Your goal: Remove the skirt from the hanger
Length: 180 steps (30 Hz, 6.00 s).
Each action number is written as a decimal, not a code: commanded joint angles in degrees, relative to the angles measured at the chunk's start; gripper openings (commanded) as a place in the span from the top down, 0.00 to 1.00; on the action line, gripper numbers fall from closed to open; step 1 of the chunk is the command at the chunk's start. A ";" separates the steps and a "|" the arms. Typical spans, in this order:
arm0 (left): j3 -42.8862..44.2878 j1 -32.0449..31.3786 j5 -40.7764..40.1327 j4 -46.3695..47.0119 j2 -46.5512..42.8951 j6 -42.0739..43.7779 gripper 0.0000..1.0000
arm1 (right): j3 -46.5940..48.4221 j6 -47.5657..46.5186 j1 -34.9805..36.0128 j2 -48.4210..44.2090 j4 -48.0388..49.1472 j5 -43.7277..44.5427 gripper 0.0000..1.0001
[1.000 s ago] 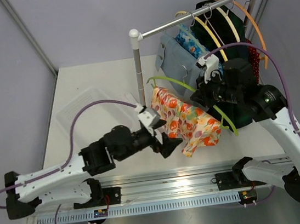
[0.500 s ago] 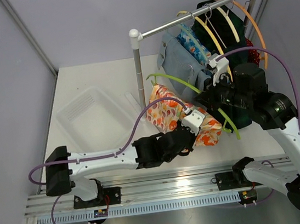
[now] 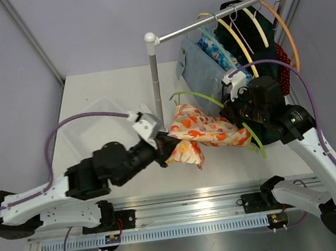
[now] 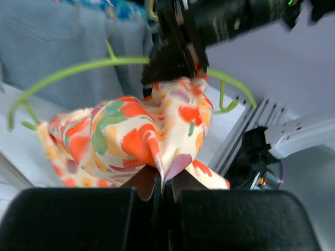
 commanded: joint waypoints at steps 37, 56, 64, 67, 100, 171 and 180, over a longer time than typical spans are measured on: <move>9.96 1.87 -14.14 -17.97 -23.23 12.70 1.00 | -1.14 -10.11 -2.33 1.41 3.80 -1.44 1.00; 12.07 2.31 -3.77 -4.60 -6.16 14.72 1.00 | 8.54 -11.87 -2.33 2.90 -0.42 -8.76 1.00; 5.12 5.21 8.17 0.14 -3.27 7.25 1.00 | 13.19 -10.91 -2.33 5.97 0.45 -5.51 1.00; 4.76 5.82 16.17 3.65 0.94 5.49 1.00 | 14.60 -10.73 -2.33 7.47 0.80 -4.63 1.00; -19.23 27.71 17.94 13.52 2.99 -0.93 0.58 | 35.16 -5.54 -0.67 21.27 -0.86 -4.99 1.00; 10.11 12.24 -1.66 -26.20 49.88 -63.24 0.01 | 10.91 -23.74 -11.73 -2.37 -8.51 -17.72 0.01; 9.79 11.36 -4.46 -25.97 52.82 -61.07 0.51 | 10.30 -22.68 -14.55 -3.08 -8.42 -21.06 0.01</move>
